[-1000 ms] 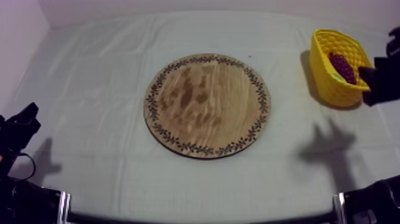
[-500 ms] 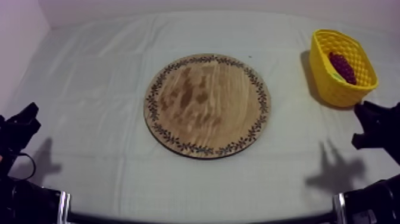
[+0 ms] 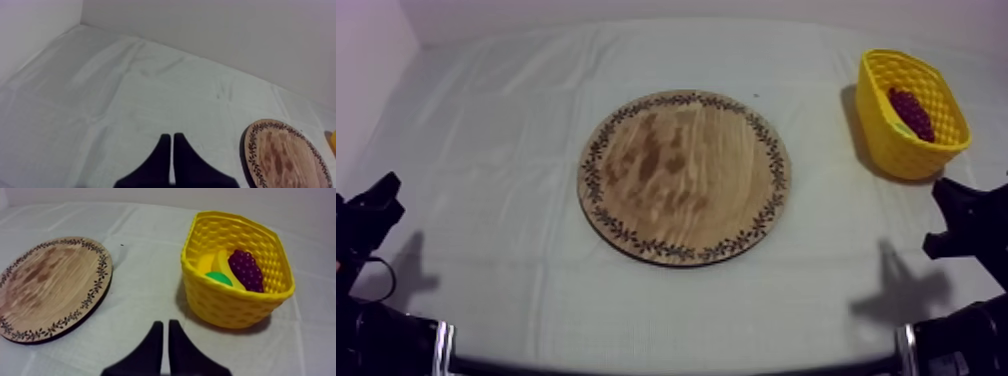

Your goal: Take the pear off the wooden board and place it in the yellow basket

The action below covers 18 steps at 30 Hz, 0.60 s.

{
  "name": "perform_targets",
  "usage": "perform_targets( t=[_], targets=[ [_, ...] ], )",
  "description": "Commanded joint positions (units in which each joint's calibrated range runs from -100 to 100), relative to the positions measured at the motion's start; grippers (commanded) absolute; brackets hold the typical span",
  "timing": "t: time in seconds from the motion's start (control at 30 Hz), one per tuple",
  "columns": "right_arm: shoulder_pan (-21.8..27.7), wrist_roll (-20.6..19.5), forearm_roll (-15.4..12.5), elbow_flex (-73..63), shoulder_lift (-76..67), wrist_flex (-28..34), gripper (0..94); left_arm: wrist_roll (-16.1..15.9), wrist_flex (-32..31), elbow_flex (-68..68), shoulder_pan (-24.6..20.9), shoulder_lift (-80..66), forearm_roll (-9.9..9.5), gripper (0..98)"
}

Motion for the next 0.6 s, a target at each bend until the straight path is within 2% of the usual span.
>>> perform_targets(
  t=[0.0, 0.2, 0.57],
  targets=[
    [0.0, 1.1, 0.0, 0.0, -0.1, -0.3, 1.4, 0.0, 0.0, 0.0, 0.0, 0.0, -0.01, 0.1],
    [0.0, 3.5, 0.0, 0.1, -0.1, -0.4, 0.7, 0.0, 0.0, 0.0, 0.0, 0.0, -0.01, 0.1],
    [0.0, 4.1, 0.0, 0.1, -0.1, -0.5, 0.6, 0.0, 0.0, 0.0, 0.0, 0.0, -0.01, 0.1]
  ],
)
